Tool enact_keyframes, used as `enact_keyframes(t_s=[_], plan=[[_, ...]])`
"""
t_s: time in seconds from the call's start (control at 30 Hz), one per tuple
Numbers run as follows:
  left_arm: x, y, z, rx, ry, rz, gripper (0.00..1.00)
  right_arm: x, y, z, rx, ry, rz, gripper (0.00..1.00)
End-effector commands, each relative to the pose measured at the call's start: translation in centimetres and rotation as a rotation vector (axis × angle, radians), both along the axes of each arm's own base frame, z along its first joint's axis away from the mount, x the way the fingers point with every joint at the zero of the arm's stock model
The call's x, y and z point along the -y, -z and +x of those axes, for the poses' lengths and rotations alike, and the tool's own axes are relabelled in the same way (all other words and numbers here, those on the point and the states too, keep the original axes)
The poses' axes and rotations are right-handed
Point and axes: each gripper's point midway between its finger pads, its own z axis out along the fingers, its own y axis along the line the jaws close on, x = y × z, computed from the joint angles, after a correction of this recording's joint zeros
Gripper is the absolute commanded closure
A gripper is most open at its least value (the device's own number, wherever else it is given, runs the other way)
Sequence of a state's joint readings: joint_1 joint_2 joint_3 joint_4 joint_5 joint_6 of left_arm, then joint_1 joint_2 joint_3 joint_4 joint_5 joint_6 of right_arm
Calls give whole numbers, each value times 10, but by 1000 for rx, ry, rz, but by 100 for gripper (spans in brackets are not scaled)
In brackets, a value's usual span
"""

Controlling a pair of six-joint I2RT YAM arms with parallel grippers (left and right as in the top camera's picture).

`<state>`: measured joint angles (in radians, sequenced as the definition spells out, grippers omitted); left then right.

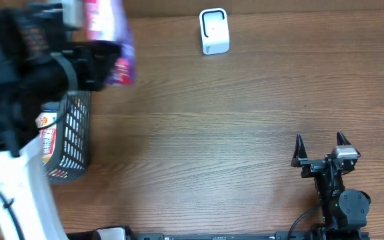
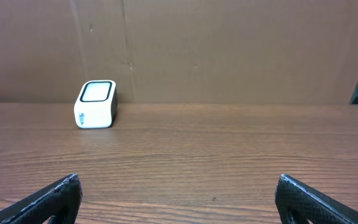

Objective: Scan the item barcode
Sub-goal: 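Lift the red box out and place it on the table centre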

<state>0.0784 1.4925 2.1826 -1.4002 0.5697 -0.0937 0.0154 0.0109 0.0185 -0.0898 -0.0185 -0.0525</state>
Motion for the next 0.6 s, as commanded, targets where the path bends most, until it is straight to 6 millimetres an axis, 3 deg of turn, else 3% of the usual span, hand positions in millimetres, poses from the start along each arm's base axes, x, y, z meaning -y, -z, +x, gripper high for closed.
enact_keyframes(t_s=[0.0,0.13,0.17,0.33,0.57], plan=[[73,32,-9,-101,237,1,96,0,2,0,2,4,-4,0],[123,86,-15,-251,329,92,96,1,2,0,3,4,-4,0],[144,115,-17,-324,353,132,96,0,2,0,3,4,-4,0],[197,178,-24,-441,470,204,96,0,2,0,3,4,-4,0],[222,265,-20,-615,431,370,96,0,2,0,3,4,-4,0]])
